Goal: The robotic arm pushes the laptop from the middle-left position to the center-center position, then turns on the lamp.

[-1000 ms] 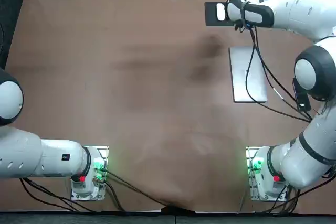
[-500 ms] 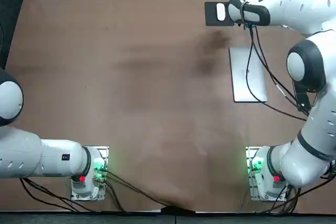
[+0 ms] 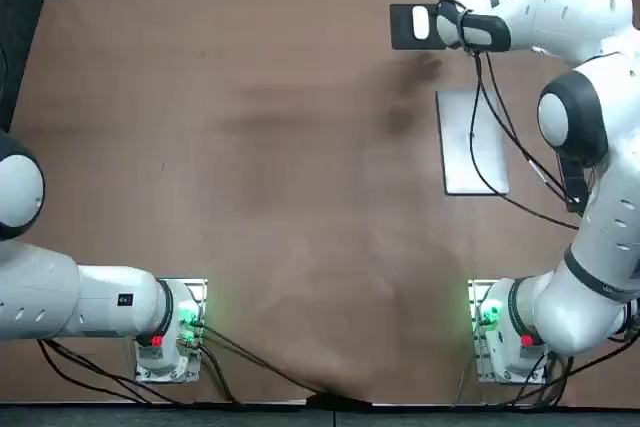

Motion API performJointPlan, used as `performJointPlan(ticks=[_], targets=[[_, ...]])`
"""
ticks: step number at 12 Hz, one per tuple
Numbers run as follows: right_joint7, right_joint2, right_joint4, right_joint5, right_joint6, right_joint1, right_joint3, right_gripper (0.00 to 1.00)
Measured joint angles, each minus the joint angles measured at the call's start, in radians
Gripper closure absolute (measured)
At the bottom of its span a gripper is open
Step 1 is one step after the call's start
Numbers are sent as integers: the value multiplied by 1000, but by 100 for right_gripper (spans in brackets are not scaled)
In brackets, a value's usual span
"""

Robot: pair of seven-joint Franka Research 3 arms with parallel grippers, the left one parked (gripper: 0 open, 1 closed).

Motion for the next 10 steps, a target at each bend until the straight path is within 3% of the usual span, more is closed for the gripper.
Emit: performJointPlan(ticks=[3, 4, 10], targets=[[-6, 36, 47, -1, 4, -21, 0, 68], [-12, 55, 74, -1, 4, -42, -1, 84], [-19, 105, 119, -1, 16, -77, -1, 98]])
